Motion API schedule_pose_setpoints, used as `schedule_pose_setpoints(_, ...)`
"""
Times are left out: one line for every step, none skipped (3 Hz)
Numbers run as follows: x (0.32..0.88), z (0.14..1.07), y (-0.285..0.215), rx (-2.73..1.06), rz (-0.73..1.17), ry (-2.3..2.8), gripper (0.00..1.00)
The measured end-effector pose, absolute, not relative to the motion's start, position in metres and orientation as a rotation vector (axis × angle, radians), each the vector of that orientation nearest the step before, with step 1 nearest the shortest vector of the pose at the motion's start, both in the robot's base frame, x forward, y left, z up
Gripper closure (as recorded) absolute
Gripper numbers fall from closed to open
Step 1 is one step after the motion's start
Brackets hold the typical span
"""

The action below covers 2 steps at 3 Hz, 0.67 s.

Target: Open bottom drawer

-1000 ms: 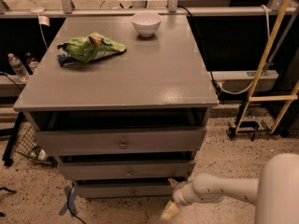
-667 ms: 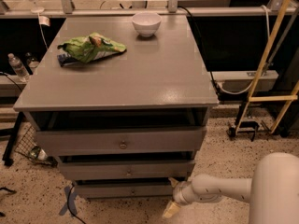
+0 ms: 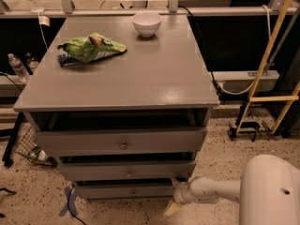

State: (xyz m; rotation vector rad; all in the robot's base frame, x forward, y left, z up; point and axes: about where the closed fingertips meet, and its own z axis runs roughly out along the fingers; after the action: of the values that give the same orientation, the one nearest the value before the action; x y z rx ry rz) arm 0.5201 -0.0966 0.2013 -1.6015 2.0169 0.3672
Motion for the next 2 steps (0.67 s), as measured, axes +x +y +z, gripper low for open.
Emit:
schedule_pose_setpoints(0.535, 0.189, -0.091, -1.614, 0.342, 2.000, 0.00)
schedule_pose_setpoints(0.549, 0.180, -0.081, -1.639, 0.332, 1.980, 0.00)
